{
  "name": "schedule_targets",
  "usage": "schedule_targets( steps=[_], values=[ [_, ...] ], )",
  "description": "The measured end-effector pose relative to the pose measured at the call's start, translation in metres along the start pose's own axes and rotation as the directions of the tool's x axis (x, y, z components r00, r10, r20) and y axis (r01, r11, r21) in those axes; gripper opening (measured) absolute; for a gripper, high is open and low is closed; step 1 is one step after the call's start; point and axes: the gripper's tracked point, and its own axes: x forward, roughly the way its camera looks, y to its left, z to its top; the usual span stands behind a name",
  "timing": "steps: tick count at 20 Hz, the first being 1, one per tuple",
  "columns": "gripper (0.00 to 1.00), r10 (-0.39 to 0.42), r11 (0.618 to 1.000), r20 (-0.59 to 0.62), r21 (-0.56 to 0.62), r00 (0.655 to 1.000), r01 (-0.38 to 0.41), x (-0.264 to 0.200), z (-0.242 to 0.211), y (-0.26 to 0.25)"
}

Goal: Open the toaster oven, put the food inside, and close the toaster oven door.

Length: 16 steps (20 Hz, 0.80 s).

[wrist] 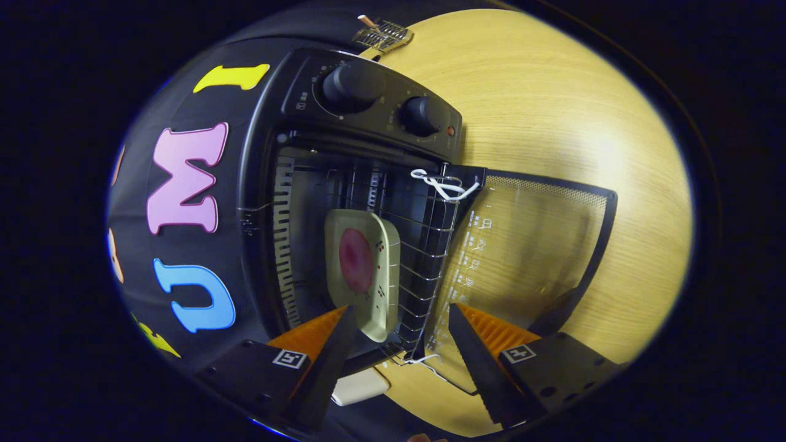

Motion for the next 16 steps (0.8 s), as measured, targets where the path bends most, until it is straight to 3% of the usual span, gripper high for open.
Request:
schedule_targets(
  steps=[4, 9, 11, 16],
  values=[
    [0.99, 0.027, 0.978, -0.02, -0.204, 0.999, -0.031, -0.024, 0.007, -0.005],
    [0.99, 0.013, 0.886, -0.02, -0.463, 1.0, -0.02, -0.053, 0.019, -0.025],
    [0.99, -0.007, 0.796, -0.006, -0.605, 1.0, 0.002, -0.064, 0.022, -0.036],
    [0.99, -0.06, 0.516, 0.006, -0.856, 0.998, 0.036, -0.086, 0.025, -0.052]
  ],
)
